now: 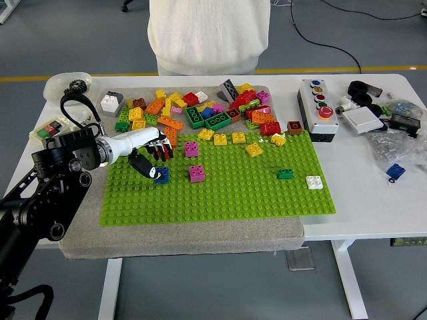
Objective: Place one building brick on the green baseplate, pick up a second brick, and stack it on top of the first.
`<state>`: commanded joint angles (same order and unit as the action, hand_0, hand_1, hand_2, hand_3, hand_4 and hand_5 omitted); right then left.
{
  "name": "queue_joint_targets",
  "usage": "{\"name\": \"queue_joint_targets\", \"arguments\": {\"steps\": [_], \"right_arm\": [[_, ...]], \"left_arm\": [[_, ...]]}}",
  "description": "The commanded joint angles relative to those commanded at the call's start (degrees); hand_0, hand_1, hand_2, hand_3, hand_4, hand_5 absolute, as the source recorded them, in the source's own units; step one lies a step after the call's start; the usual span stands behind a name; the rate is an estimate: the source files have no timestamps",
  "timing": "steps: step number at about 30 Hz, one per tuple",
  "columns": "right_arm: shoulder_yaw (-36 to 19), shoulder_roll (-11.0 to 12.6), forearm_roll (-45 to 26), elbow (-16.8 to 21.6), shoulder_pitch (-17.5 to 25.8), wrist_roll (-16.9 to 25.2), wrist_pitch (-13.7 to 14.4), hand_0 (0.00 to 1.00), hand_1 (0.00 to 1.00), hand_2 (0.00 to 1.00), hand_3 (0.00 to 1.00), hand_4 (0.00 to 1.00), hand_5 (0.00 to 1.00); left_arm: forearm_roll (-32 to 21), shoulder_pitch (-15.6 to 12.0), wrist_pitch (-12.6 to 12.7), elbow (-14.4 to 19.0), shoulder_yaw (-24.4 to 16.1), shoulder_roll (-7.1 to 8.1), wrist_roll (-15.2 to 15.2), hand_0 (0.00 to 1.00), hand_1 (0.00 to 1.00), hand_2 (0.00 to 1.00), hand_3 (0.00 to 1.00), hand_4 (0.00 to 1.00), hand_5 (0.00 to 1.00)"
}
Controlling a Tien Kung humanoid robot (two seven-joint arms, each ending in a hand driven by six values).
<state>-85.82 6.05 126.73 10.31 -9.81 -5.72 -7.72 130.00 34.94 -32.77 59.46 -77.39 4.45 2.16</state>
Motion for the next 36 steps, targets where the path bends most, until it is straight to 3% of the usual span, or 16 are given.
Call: {"name": "queue_joint_targets", "arguments": {"steps": [10,36], "right_arm": [[0.0,-0.03,0.02,0.0,0.04,0.02,-0.01,0.74,0.645,0.711,0.602,0.829,0.402],[0.06,-0.02,0.09,0.0,0.12,0.07,-0.03,0.741,0.645,0.711,0.602,0.829,0.403]], "left_arm": [[0.0,-0.25,0.04,-1.03,0.41,-0.03,0.42,0.645,0.559,0.554,0.571,0.952,0.077],[0.0,-0.64,3.09,-3.93,0.88,-0.24,0.96,0.637,0.552,0.541,0.543,0.945,0.064]]}}
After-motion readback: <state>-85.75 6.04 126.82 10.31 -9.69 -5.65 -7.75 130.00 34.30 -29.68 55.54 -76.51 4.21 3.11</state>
